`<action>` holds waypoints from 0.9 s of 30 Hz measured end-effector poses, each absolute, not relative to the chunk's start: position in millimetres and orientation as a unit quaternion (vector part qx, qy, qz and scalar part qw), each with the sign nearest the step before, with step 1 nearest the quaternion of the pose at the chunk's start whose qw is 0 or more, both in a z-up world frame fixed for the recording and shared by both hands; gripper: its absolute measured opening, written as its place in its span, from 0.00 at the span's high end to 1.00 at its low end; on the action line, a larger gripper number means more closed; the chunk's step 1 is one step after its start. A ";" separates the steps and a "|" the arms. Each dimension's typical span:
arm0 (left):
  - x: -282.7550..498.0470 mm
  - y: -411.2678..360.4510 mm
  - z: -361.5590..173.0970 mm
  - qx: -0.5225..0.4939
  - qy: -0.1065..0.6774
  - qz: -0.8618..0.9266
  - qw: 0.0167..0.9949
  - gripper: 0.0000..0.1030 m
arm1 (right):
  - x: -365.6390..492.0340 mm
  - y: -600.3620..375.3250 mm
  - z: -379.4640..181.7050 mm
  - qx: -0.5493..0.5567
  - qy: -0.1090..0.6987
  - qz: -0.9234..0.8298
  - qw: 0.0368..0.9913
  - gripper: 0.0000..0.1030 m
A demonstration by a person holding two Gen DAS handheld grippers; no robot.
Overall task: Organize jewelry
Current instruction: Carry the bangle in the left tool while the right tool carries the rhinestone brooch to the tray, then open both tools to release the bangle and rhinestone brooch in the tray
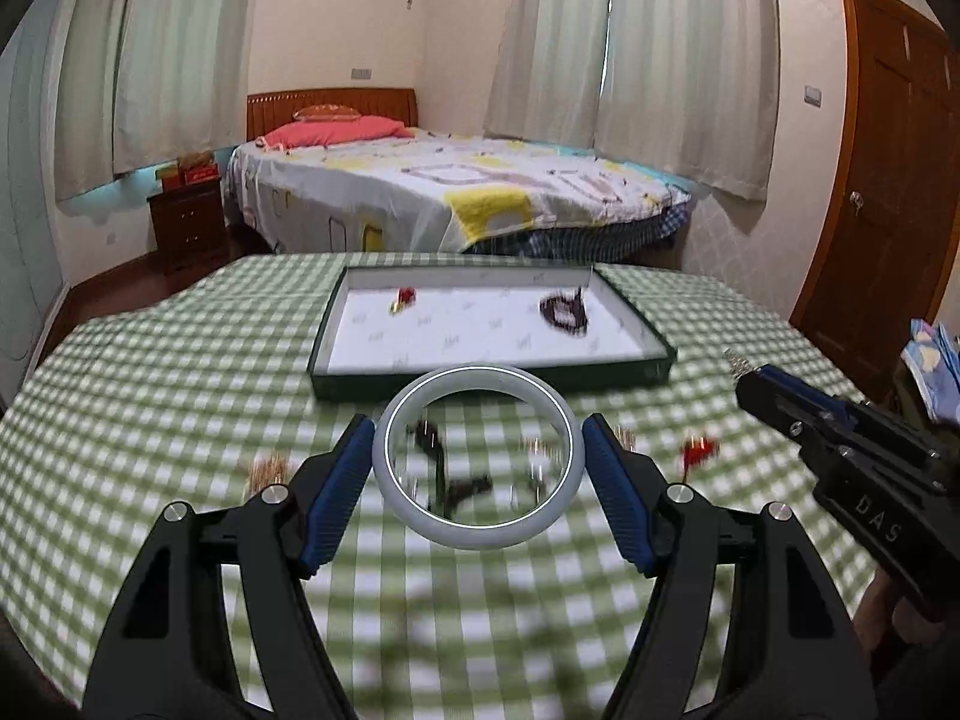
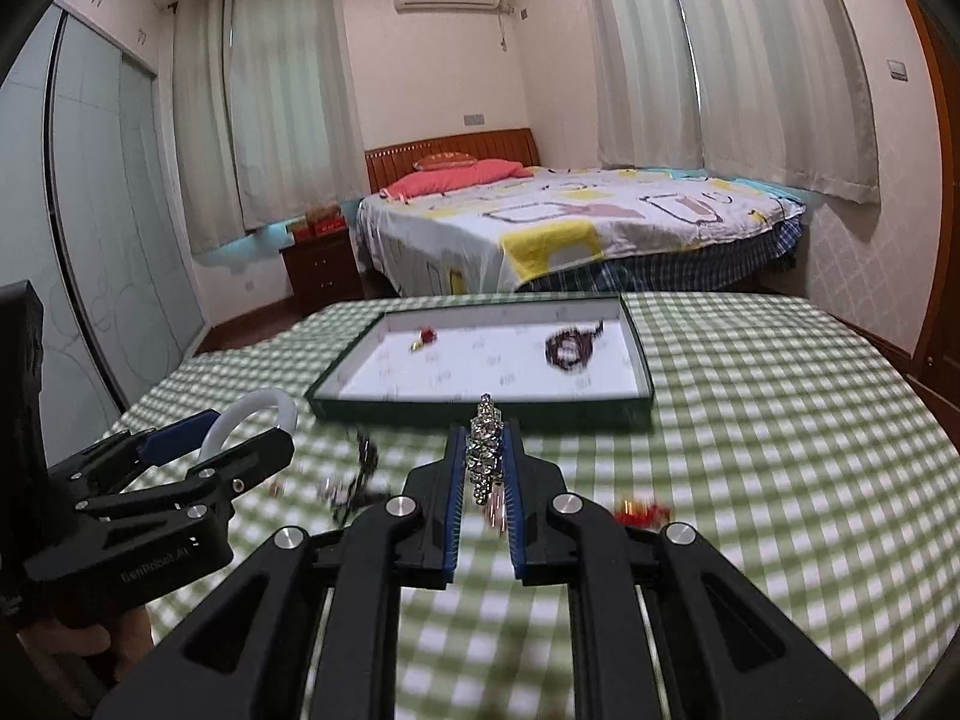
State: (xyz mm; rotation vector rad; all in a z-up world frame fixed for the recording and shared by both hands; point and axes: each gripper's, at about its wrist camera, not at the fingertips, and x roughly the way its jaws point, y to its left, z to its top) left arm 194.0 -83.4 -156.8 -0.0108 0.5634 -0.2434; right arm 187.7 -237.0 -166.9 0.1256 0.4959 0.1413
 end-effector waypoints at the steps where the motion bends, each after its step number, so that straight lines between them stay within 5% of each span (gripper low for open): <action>1: 200.2 -84.1 -153.9 -0.006 0.274 -0.120 0.954 0.33 | 195.0 -237.1 -165.5 0.060 0.242 0.069 0.966 0.87; 14: 325.5 -97.0 -158.4 0.007 0.260 -0.099 0.960 0.33 | 309.3 -236.5 -166.8 0.047 0.232 0.072 0.969 0.87; 27: 415.4 -93.2 -213.6 0.005 0.332 -0.073 0.941 0.33 | 387.9 -222.6 -220.7 0.048 0.317 0.080 0.944 0.87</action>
